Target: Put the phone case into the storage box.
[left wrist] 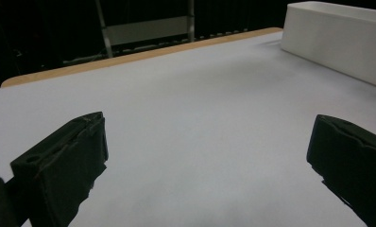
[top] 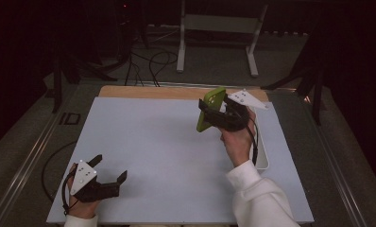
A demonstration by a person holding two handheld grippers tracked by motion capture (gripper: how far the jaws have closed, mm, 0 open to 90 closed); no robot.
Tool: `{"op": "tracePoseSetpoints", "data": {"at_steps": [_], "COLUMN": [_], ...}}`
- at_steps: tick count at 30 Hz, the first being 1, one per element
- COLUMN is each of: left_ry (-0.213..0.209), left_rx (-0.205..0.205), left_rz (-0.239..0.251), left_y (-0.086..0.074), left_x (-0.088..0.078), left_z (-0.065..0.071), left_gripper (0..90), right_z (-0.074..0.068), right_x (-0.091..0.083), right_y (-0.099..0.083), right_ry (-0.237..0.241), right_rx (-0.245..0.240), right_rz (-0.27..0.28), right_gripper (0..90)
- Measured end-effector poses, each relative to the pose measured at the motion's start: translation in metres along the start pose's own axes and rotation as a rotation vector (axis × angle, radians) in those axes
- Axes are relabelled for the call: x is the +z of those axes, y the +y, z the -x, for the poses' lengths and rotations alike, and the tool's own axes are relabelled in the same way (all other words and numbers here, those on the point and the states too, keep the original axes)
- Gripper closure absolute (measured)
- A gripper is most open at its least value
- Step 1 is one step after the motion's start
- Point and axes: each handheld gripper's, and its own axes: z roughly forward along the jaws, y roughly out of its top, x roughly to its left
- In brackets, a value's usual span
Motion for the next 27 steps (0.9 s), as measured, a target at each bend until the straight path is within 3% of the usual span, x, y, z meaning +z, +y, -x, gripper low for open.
{"op": "tracePoseSetpoints", "data": {"at_steps": [27], "left_ry": [0.002], "left_rx": [0.009], "left_rz": [0.000], "left_y": [-0.005], "left_x": [0.000], "left_z": [-0.001], "left_gripper": [0.0], "right_z": [0.016], "right_x": [0.016], "right_y": [0.007], "right_ry": [-0.088], "right_rx": [0.002], "right_rz": [0.001], "right_gripper": [16.5]}}
